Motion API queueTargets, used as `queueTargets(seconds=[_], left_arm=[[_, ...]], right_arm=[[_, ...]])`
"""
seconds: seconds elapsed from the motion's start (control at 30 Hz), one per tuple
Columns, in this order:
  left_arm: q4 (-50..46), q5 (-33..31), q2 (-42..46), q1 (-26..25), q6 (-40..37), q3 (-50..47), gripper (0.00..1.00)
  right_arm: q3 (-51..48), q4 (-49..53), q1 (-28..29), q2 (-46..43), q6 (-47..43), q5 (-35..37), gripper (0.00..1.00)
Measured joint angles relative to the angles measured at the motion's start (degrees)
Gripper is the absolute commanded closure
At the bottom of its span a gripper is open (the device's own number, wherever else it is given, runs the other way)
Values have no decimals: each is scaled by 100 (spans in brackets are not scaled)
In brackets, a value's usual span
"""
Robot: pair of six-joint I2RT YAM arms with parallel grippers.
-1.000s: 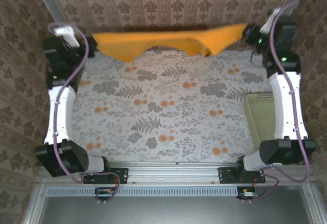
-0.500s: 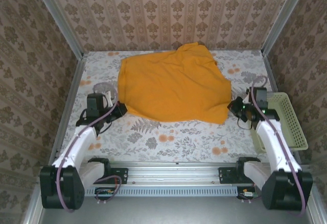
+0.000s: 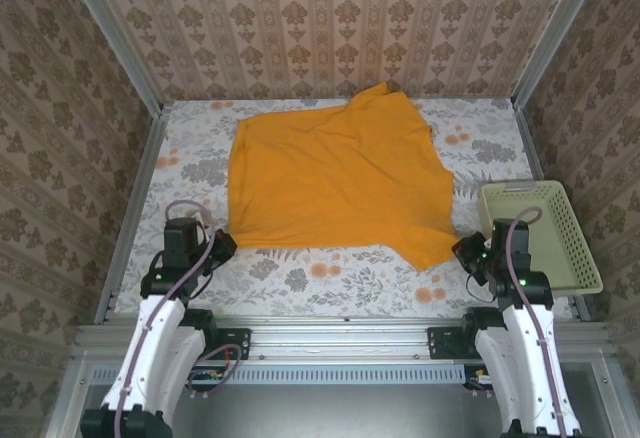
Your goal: Fold the inside-out t-shirt
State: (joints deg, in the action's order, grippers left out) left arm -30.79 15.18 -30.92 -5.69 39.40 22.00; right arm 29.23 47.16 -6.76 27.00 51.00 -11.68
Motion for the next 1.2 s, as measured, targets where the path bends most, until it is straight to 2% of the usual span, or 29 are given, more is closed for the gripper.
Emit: queueTargets(seconds=[0.37, 0.5, 0.53, 0.6, 0.67, 0.73, 0.8, 0.9, 1.0, 1.1, 1.2], left_arm=[[-1106, -505, 1622, 0, 702, -417, 100], [-1355, -627, 1912, 0, 890, -417, 90], [-1429, -654, 1941, 0, 920, -417, 82], [-1563, -715, 1969, 0, 1043, -417, 66], [-1757, -824, 2024, 0, 1097, -413, 53], [-1915, -927, 2133, 0, 1193, -396, 46], [-2057, -1010, 2271, 0, 1272, -352, 43], [-2127, -1115, 2367, 0, 1320, -175, 42], [-1867, -1071, 2133, 0, 1314, -31, 43], [-1209, -822, 1117, -37, 1281, 151, 42], [-575, -734, -186, -319, 1106, 498, 41]], right_arm=[[138, 1491, -2, -1231, 348, 426, 100], [337, 1902, -2, -1458, 455, 566, 100], [387, 2002, -2, -1504, 470, 616, 95], [463, 2151, -2, -1591, 483, 706, 74], [505, 2251, 0, -1644, 509, 780, 62], [577, 2168, -2, -1652, 527, 817, 48], [688, 2124, -4, -1648, 516, 879, 38], [1001, 2295, -7, -1600, 461, 1185, 32], [1342, 2363, 0, -1488, 310, 1453, 32], [1633, 2131, 7, -1078, -33, 1421, 30], [1773, 1558, 46, -151, -431, 1014, 28]])
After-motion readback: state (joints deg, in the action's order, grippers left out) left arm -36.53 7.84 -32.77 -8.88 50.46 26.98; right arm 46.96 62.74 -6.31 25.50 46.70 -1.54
